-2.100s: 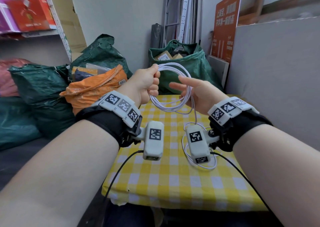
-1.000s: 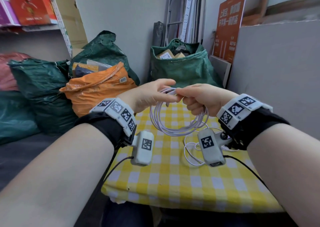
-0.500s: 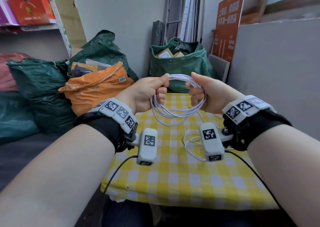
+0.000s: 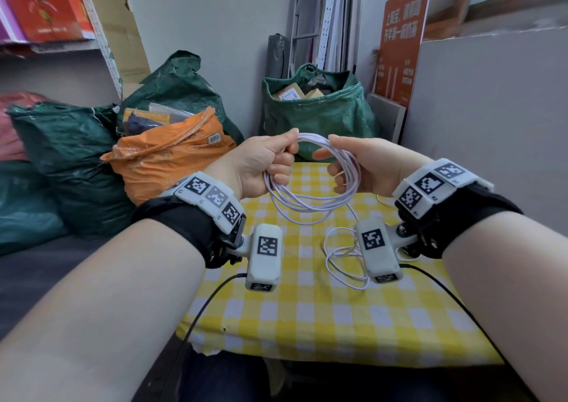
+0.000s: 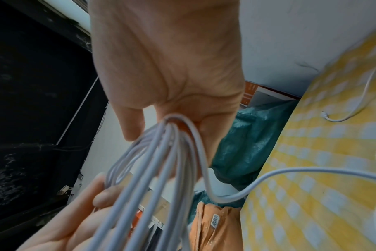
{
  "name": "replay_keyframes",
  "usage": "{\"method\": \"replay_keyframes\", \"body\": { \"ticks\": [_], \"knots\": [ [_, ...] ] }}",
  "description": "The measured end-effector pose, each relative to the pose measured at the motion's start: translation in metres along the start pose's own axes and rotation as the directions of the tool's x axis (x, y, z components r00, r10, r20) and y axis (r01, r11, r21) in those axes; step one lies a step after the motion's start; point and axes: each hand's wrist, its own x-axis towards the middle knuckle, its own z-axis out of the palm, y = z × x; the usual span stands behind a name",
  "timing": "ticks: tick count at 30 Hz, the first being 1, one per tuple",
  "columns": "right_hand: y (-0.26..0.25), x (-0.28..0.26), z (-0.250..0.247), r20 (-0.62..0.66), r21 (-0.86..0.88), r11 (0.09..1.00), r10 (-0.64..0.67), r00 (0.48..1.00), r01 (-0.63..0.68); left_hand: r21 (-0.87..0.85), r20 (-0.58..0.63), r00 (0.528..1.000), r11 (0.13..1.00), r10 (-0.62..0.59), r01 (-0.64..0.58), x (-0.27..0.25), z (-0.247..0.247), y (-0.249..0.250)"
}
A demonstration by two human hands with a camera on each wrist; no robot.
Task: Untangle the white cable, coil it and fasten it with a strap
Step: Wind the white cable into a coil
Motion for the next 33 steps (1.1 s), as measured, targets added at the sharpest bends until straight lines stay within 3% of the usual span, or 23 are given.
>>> {"method": "replay_keyframes", "body": {
  "ticks": [7,13,17,24,29,33],
  "knots": [
    [0.011,0.003,-0.001,-0.065,-0.233,0.955,0.173,0.983,-0.184,0.016,-0.056,0.998,1.000,-0.022,0.023,0.001,-0.013,-0.003],
    [0.016,0.005,0.001,-0.059,-0.455,0.862,0.222,0.973,-0.224,0.039,-0.044,0.999,0.999,-0.009,0.011,0.001,-0.018,-0.005],
    [0.020,0.008,-0.005,-0.170,-0.496,0.855,0.077,0.982,-0.152,0.084,-0.059,0.998,0.996,-0.013,0.018,0.001,-0.022,-0.006],
    [0.016,0.010,-0.004,-0.332,-0.336,0.937,-0.214,0.919,0.097,0.204,-0.055,0.995,0.974,-0.087,0.097,0.001,-0.028,-0.014],
    [0.010,0.009,-0.006,-0.363,-0.018,0.993,-0.118,0.924,0.120,0.253,0.003,0.991,0.959,-0.135,0.130,-0.002,-0.029,-0.017],
    [0.012,0.010,-0.005,-0.472,0.233,0.963,-0.008,0.882,0.133,0.279,0.058,0.984,0.949,-0.171,0.148,-0.003,-0.026,-0.018]
  ]
}}
